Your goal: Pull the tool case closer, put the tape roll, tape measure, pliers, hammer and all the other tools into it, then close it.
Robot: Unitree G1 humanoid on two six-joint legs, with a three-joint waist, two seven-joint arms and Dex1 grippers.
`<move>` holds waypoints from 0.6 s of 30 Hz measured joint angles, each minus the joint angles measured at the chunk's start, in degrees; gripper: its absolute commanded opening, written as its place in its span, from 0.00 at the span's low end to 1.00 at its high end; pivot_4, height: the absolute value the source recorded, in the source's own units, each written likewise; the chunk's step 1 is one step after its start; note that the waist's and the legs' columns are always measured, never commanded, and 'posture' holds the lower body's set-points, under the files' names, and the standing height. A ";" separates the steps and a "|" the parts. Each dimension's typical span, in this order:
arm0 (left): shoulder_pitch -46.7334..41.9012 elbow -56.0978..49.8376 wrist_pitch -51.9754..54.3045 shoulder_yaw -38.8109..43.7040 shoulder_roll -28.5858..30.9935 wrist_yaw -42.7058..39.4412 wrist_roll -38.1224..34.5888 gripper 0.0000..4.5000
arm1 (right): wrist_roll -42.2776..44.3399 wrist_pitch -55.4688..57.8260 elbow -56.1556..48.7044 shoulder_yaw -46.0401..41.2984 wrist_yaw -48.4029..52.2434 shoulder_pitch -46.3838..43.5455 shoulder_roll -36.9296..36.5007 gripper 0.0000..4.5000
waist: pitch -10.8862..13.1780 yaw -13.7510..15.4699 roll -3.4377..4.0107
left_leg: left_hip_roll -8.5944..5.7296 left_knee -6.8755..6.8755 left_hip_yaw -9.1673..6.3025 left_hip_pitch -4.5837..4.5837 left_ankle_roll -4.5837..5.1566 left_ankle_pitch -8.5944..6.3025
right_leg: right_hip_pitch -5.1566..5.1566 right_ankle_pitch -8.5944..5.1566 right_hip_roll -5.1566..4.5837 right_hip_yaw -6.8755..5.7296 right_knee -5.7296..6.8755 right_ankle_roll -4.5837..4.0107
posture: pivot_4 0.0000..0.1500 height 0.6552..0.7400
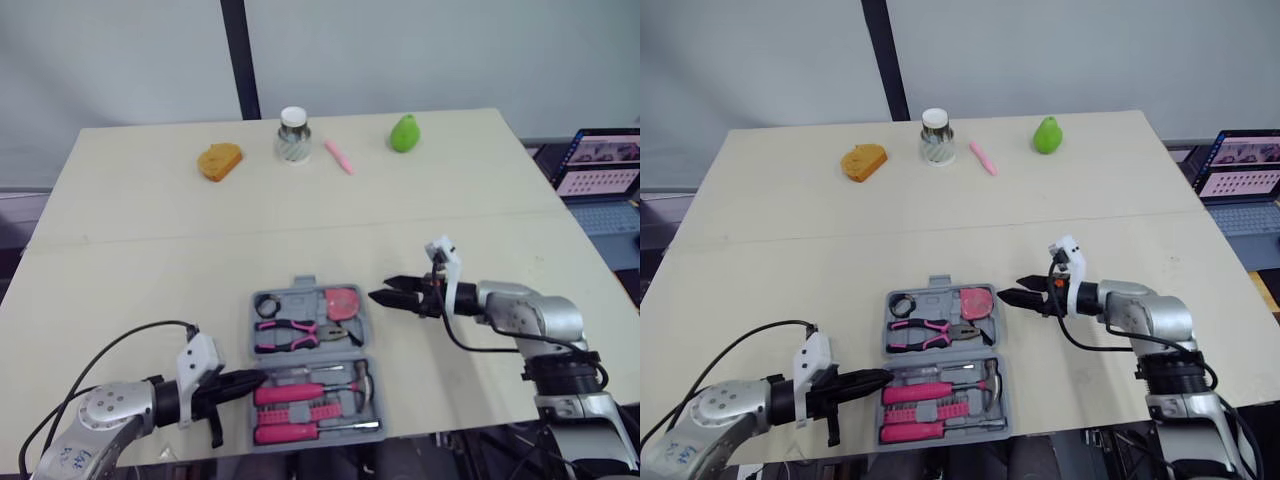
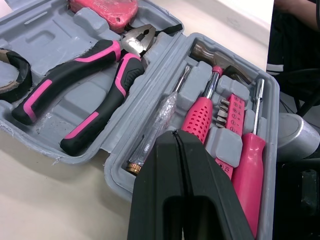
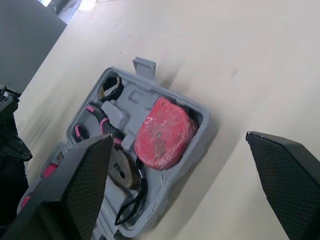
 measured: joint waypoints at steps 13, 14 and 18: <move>-1.09 1.55 -0.35 -0.79 0.03 0.01 0.21 0.00 | -0.12 -1.27 -0.01 0.11 -0.28 -0.11 0.24 1.00 | 0.15 0.25 0.23 | -0.03 0.03 -0.58 0.05 -0.06 0.16 | 0.48 0.00 -0.13 -0.82 -0.25 -0.01 | 1.00 1.00; -1.09 1.55 -0.50 -0.80 0.02 0.02 0.27 0.00 | -0.17 -1.45 -0.01 0.14 -0.28 -0.11 0.25 1.00 | 0.15 0.26 0.24 | -0.06 0.01 -0.61 0.03 -0.05 0.15 | 0.52 0.00 -0.14 -0.84 -0.30 -0.01 | 1.00 1.00; -1.12 1.56 -0.73 -0.85 -0.04 0.25 0.50 0.00 | -0.44 -2.13 0.07 0.25 -0.27 -0.11 0.29 1.00 | 0.24 -0.42 0.40 | -0.77 -0.35 -2.17 0.03 0.05 0.55 | 1.47 0.01 -0.69 -2.34 -0.57 0.03 | 1.00 1.00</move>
